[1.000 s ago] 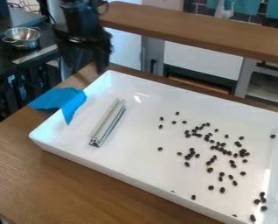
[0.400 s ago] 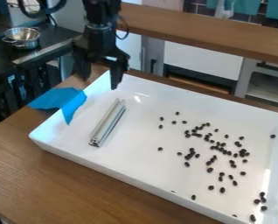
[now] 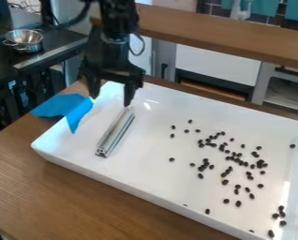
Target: Sweep into pile
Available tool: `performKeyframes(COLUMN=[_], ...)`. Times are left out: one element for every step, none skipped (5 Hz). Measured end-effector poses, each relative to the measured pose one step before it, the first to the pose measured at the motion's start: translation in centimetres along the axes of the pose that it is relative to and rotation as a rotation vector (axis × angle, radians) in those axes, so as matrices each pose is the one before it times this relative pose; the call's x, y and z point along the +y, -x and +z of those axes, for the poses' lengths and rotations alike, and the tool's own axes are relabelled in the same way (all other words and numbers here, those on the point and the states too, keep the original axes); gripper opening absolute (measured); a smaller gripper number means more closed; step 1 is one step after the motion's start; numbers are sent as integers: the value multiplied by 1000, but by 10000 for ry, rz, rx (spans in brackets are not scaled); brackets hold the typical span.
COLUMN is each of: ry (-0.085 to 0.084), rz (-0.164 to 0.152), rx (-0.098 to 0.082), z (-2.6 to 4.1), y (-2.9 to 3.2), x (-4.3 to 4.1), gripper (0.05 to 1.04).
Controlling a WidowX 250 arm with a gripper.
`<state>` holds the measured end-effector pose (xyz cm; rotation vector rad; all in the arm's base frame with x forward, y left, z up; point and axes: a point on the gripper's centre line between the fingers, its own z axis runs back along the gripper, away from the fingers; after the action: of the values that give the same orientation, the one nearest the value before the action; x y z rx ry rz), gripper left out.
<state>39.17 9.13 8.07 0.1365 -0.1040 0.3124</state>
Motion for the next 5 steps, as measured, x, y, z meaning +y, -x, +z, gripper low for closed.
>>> performKeyframes(ry=[-392, -21, 513, 62, -72], rz=[321, 171, -394, -86, 10], rx=[437, 212, -79, -76, -113], z=[-1505, -591, -571, -1106, -390], y=[168, 240, 103, 290, 60], x=[-898, -155, -618, 634, 45], gripper=[1001, 1001, 1001, 1001, 980])
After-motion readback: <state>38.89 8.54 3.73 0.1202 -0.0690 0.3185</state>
